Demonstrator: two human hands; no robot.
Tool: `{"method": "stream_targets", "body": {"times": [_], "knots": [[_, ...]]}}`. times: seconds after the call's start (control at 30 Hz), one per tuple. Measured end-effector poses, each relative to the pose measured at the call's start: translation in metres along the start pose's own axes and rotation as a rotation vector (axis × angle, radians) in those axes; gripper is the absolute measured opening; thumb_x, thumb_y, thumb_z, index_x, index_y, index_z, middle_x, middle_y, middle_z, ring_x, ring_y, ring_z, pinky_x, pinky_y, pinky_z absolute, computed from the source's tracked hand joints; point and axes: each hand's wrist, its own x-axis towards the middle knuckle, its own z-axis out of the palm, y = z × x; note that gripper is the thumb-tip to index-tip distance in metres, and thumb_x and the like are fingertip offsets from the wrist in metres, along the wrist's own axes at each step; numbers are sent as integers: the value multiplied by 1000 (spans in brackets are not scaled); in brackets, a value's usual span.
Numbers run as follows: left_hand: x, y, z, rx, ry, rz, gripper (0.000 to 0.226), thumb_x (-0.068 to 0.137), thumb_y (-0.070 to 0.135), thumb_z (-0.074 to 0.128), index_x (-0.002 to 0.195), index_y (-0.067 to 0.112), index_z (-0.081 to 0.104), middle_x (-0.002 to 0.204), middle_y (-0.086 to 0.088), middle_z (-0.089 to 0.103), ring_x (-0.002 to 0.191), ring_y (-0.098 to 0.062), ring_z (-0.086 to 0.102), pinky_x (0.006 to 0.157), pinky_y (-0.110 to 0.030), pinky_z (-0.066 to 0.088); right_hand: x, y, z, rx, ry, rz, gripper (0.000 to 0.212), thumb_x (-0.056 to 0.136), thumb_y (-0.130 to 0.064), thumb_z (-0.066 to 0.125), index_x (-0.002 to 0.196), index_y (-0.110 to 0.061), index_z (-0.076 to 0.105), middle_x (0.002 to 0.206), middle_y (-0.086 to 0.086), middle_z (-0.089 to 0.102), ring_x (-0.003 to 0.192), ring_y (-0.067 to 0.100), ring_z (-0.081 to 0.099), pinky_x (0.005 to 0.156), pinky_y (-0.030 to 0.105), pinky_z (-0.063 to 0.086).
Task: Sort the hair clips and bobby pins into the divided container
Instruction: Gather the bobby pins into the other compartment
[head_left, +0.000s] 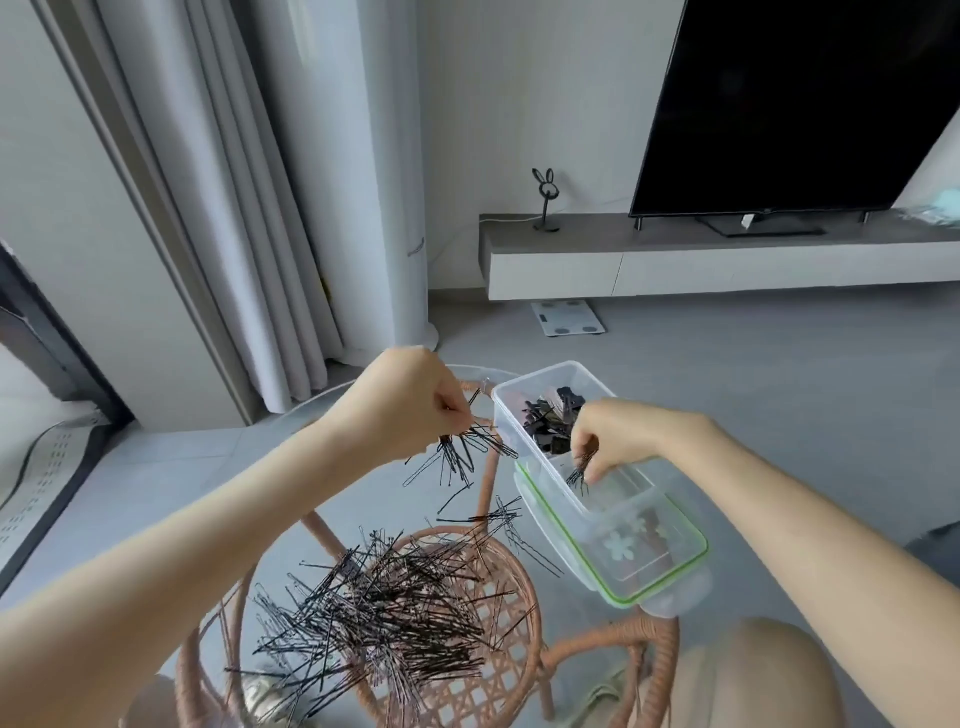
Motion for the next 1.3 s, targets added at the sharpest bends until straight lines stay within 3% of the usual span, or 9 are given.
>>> {"method": "stream_targets", "body": {"times": [0.27, 0.4, 0.53, 0.67, 0.77, 0.87, 0.93, 1.17, 1.3], "knots": [[41, 46, 30, -66, -30, 124, 16, 79, 10, 61, 82, 7, 76, 69, -4, 70, 37, -3, 49, 44, -10, 41, -5, 28, 7, 299, -13, -46, 41, 75, 2, 67, 113, -12, 64, 113, 3, 68, 103, 12, 63, 95, 28, 49], [57, 62, 55, -83, -13, 196, 16, 80, 15, 62, 83, 12, 77, 79, -6, 74, 51, -13, 52, 62, -24, 47, -17, 49, 6, 527, 283, 16, 27, 83, 6, 52, 98, -10, 69, 91, 2, 70, 81, 10, 65, 75, 12, 51], [72, 70, 88, -69, -43, 247, 16, 83, 12, 59, 80, 9, 74, 72, -3, 64, 61, -14, 46, 54, -11, 39, -31, 78, 6, 725, 557, 88, 36, 88, 9, 42, 79, -18, 65, 78, 0, 67, 79, 19, 66, 70, 16, 56], [87, 75, 126, 123, -130, 403, 17, 81, 7, 57, 67, 15, 61, 69, -6, 53, 66, -26, 45, 72, -36, 50, -46, 86, 9, 722, 622, 105, 35, 89, 7, 44, 81, -19, 65, 79, 5, 68, 76, 18, 67, 75, 23, 57], [94, 73, 150, 284, -284, 480, 21, 79, 2, 56, 72, 21, 61, 78, -1, 54, 76, -27, 58, 75, -35, 52, -53, 81, 10, 663, 602, 110, 33, 88, 4, 46, 82, -21, 67, 79, -1, 69, 81, 17, 68, 81, 33, 56], [89, 73, 154, 258, -429, 467, 20, 85, 11, 49, 82, 12, 68, 89, -8, 59, 83, -26, 52, 81, -30, 44, -58, 72, 9, 570, 587, 109, 28, 88, 1, 47, 90, -16, 70, 81, -2, 70, 84, 12, 68, 85, 36, 54], [84, 72, 140, 128, -454, 424, 21, 90, 20, 54, 101, 14, 70, 120, -7, 63, 110, -23, 56, 97, -29, 43, -61, 62, 6, 514, 605, 99, 27, 89, -1, 47, 94, -14, 70, 85, 0, 71, 84, 12, 67, 86, 36, 53], [59, 6, 87, -196, -6, 162, 19, 89, 22, 58, 97, 14, 73, 101, -2, 73, 85, -15, 66, 82, -29, 53, -77, -8, 15, 709, 670, -116, 24, 90, -3, 49, 102, -12, 68, 93, 4, 72, 85, 6, 67, 85, 24, 54], [40, -76, 102, 103, 49, -89, 31, 95, 29, 44, 117, 18, 63, 132, -1, 59, 116, -24, 58, 94, -35, 48, -64, -60, 67, 600, 429, -179, 35, 96, -18, 43, 129, -14, 50, 129, 0, 58, 117, 6, 54, 104, 22, 39]]}}
